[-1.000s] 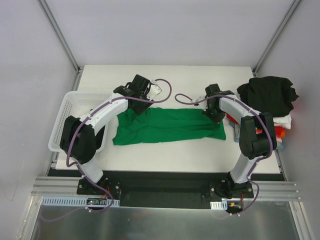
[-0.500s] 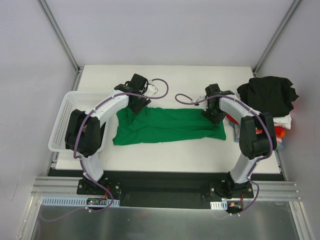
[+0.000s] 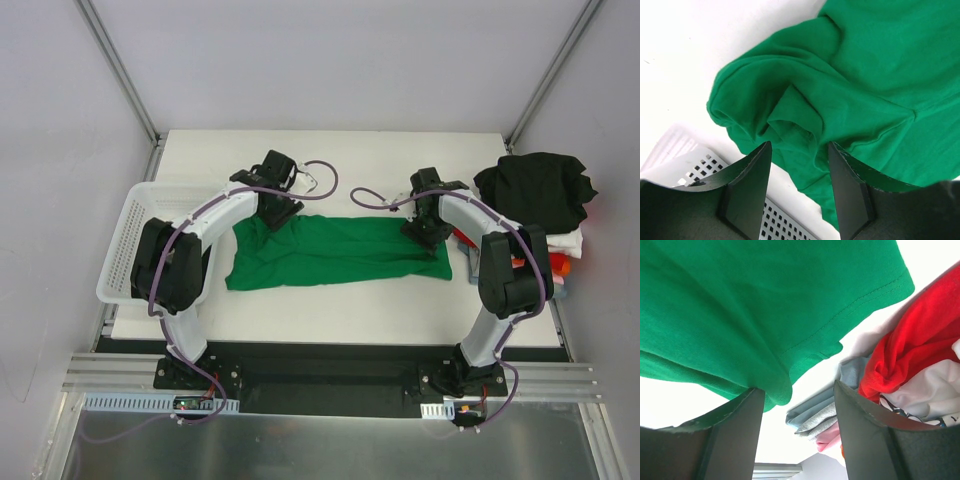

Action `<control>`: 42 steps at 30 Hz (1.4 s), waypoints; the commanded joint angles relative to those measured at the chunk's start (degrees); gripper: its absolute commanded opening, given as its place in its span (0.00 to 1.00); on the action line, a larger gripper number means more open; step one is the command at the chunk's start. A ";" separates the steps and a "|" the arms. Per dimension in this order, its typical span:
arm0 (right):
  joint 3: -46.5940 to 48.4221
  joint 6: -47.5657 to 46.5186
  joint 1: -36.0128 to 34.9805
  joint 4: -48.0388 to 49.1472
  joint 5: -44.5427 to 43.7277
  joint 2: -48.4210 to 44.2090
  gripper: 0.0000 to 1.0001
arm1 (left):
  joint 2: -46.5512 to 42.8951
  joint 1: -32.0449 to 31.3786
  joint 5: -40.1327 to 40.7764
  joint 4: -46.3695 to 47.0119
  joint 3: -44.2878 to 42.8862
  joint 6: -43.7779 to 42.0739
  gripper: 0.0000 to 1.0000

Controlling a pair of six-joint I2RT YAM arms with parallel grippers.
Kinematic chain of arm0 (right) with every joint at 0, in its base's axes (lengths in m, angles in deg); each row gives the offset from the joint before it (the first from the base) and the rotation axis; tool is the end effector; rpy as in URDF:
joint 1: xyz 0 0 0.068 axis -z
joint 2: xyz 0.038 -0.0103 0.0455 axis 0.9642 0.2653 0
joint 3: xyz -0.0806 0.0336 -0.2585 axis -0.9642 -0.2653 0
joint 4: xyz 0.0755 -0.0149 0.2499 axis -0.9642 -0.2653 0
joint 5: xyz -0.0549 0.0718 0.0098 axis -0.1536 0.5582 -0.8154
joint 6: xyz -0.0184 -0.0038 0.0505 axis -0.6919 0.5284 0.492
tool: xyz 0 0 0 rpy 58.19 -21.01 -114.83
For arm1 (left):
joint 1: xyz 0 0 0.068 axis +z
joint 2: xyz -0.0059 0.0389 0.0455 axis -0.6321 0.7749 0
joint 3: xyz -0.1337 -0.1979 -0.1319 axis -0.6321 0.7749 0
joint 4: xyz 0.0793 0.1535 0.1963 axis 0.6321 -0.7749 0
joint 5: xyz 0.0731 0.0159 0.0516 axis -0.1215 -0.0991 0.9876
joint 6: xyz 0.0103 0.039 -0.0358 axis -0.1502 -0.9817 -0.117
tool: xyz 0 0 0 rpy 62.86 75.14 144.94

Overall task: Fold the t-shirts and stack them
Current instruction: Fold the other side of the tshirt into a rectangle

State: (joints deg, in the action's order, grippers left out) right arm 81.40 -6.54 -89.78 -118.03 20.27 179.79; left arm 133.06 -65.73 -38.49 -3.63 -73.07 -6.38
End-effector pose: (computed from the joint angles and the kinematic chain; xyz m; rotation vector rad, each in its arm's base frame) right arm 0.3388 0.0845 0.1983 -1.5445 2.4235 -0.4198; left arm 0.3521 -0.1735 0.2423 1.0898 2.2752 0.0657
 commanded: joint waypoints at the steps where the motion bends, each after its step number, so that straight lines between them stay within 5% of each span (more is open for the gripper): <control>1: 1.05 0.20 -0.14 -0.38 -0.78 -1.52 0.61 | 0.01 0.24 -2.19 0.04 1.23 1.35 0.49; 14: 0.35 0.20 -0.31 -0.56 -0.60 -2.57 0.60 | 2.56 0.24 -2.89 0.74 1.50 1.26 0.35; 20: 0.00 0.29 -0.14 -0.65 -0.33 -2.84 0.59 | 3.08 0.24 -2.63 0.83 1.76 1.00 0.11; 26: -0.27 0.29 -0.22 -0.65 -0.16 -2.75 0.58 | 0.28 0.33 -2.45 0.83 3.34 1.26 0.00; 42: -1.32 0.02 -0.22 -0.03 -0.25 -3.19 0.56 | -9.48 0.16 1.32 0.83 10.72 1.96 0.00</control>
State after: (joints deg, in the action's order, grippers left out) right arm 80.29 -6.54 -89.78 -117.85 20.23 179.07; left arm 128.69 -65.73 -39.72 -2.25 -64.28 -5.26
